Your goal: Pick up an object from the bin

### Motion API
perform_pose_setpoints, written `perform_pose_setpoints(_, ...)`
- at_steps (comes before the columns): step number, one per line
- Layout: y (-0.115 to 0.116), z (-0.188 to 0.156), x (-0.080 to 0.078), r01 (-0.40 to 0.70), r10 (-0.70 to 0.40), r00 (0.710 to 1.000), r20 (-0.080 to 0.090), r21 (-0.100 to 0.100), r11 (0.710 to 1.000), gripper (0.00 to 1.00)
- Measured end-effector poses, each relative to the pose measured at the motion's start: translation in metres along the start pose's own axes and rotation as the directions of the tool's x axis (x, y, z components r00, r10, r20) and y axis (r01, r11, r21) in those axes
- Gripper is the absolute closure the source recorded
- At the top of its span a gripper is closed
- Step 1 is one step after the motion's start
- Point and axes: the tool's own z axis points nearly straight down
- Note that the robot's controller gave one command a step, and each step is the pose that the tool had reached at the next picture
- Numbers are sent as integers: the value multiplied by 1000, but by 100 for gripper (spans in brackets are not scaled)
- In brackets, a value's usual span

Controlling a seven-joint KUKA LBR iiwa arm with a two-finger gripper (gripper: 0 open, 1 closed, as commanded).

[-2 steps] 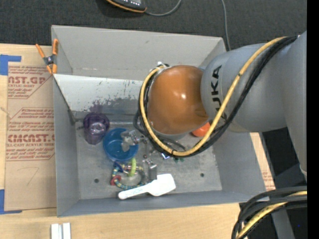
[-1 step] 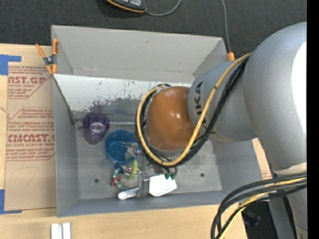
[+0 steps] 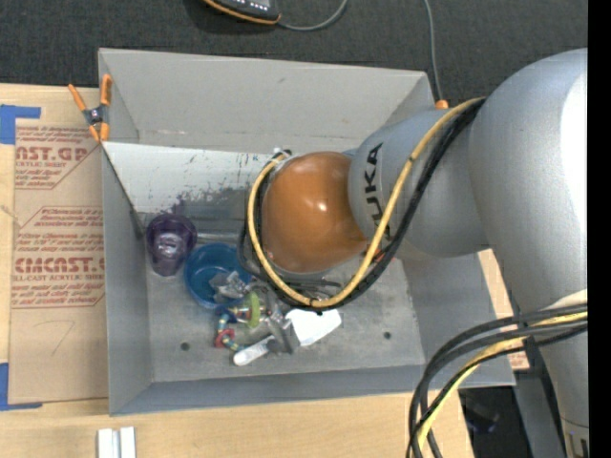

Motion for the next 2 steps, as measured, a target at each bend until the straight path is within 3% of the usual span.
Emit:
perform_pose_setpoints(1, 12, 5, 18, -605, 605, 796, -2, -2, 796, 100)
perform_pose_setpoints(2, 14, 5, 21, -644, 644, 765, -2, -2, 765, 100)
